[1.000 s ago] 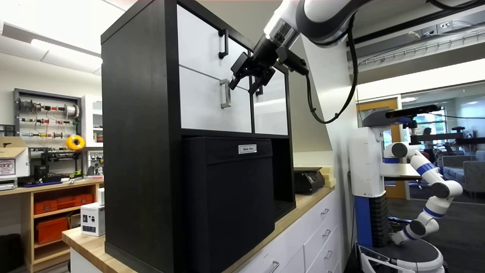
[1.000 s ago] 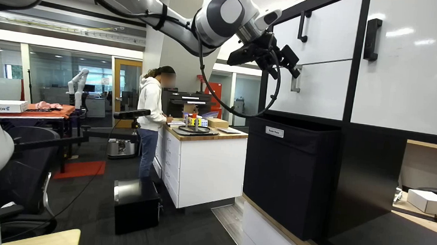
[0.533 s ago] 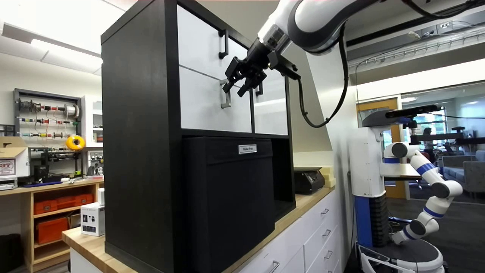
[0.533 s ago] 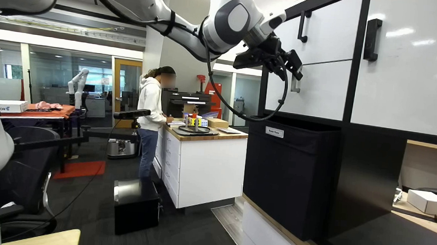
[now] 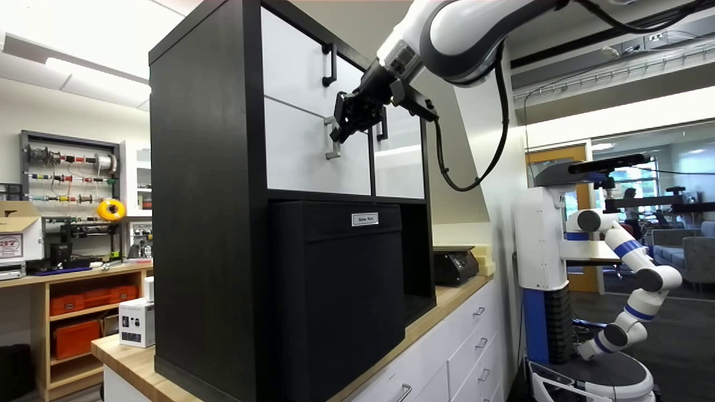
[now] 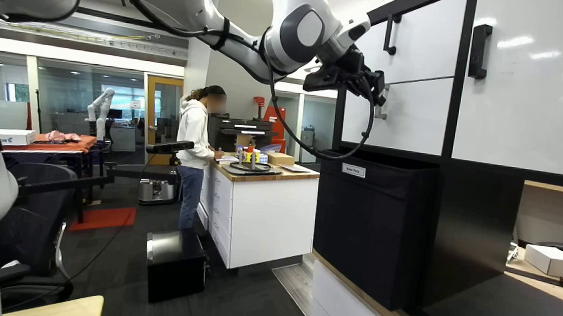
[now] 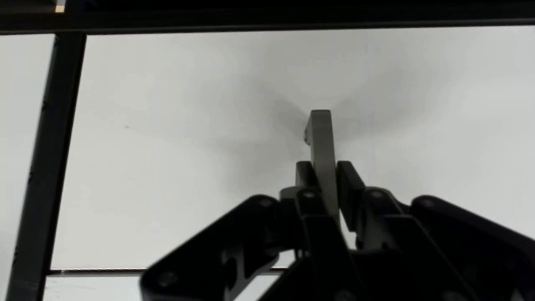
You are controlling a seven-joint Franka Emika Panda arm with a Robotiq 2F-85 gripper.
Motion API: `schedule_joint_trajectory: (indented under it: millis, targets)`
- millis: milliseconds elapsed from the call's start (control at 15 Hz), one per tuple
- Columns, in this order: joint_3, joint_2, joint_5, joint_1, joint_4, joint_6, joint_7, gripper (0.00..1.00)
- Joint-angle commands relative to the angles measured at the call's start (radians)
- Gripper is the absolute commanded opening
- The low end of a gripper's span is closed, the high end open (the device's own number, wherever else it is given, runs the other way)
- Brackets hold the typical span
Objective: Open the top drawer of the cabinet.
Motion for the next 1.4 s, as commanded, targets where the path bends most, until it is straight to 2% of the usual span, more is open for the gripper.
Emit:
schedule_joint_trajectory:
  millis: [0, 67, 533, 1333]
  targets:
    - [-0.001, 0.005, 0.001, -0.001, 0.012, 0.024, 0.004, 0.04]
    - [-0.001, 0.004, 0.003, -0.001, 0.01, 0.026, 0.001, 0.08]
    - [0.0, -0.033, -0.008, 0.001, -0.039, 0.016, 0.001, 0.08]
    - [0.001, -0.288, -0.18, -0.034, -0.353, 0.044, 0.168, 0.08]
